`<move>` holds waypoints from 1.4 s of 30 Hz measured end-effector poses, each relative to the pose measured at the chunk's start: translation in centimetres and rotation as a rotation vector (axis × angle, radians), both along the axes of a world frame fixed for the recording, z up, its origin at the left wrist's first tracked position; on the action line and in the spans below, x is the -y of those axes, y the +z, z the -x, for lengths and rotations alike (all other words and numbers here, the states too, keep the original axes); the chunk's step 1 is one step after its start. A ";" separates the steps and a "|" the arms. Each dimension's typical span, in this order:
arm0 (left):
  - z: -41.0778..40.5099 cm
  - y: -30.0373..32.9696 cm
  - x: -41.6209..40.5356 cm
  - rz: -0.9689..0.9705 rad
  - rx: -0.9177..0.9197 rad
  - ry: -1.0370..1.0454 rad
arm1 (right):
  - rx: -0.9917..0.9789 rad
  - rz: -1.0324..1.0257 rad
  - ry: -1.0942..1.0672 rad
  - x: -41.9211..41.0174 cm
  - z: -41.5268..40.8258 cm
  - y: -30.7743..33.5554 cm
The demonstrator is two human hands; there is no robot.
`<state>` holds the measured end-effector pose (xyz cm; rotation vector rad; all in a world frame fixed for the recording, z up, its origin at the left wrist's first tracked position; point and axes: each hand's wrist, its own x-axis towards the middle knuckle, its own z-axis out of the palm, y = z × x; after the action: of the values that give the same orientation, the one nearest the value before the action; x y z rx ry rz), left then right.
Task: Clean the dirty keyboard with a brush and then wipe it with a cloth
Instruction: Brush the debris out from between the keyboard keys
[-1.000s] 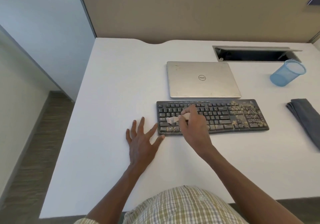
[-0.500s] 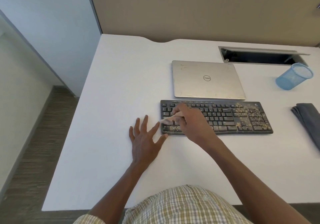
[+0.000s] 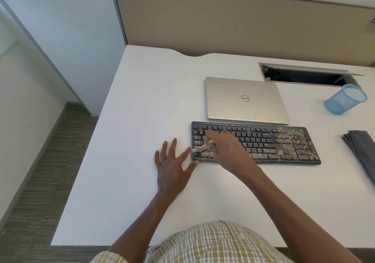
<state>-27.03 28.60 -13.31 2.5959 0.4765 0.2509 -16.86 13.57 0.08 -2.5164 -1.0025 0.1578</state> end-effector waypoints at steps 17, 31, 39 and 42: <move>-0.1 -0.3 -0.1 0.009 0.006 0.001 | -0.010 -0.007 -0.045 0.9 -0.3 1.1; 0.0 -0.1 -0.1 0.015 0.002 0.008 | -0.013 0.065 -0.122 1.6 0.4 1.3; -0.1 -0.1 -0.1 0.024 -0.019 0.000 | -0.069 -0.199 -0.439 0.0 0.3 0.7; -0.1 -0.2 0.0 0.012 -0.008 0.004 | -0.056 -0.134 -0.400 -0.1 0.9 0.2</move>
<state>-26.97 28.62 -13.50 2.5852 0.4850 0.2389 -17.73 13.68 0.25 -2.5132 -0.4565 0.0386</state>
